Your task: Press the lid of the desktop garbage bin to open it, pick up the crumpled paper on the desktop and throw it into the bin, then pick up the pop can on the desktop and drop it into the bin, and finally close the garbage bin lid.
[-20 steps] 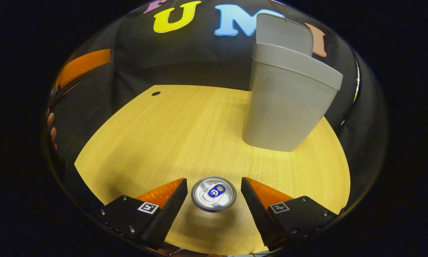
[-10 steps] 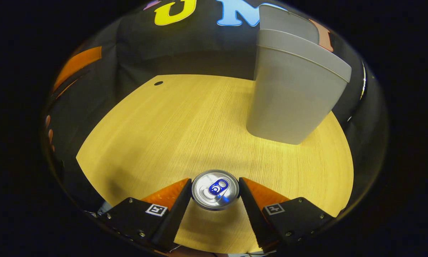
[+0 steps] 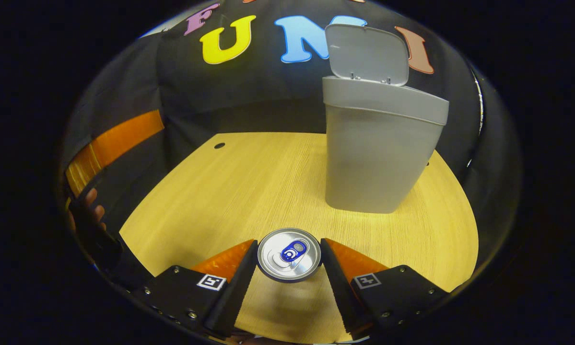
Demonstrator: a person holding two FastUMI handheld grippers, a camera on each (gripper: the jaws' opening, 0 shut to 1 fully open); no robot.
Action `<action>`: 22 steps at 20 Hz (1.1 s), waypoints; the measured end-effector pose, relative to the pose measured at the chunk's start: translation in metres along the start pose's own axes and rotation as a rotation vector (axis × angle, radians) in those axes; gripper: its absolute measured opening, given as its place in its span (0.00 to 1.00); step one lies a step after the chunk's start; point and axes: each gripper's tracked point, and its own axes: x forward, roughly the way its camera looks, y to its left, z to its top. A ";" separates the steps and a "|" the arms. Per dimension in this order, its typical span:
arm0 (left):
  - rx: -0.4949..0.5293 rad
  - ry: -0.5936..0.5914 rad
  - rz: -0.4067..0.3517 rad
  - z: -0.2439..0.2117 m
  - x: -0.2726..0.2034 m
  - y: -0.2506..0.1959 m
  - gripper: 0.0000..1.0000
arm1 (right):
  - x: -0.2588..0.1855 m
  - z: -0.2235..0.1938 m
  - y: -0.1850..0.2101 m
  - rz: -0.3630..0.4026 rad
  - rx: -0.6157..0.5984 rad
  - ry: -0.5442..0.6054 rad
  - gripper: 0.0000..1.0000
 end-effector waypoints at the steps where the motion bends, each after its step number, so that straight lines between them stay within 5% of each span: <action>1: 0.005 -0.003 -0.006 0.001 0.001 -0.005 0.92 | -0.006 0.006 -0.003 -0.002 0.002 -0.024 0.81; 22: -0.003 -0.016 -0.007 0.008 0.000 -0.020 0.89 | -0.096 0.189 -0.048 -0.160 -0.129 -0.591 0.81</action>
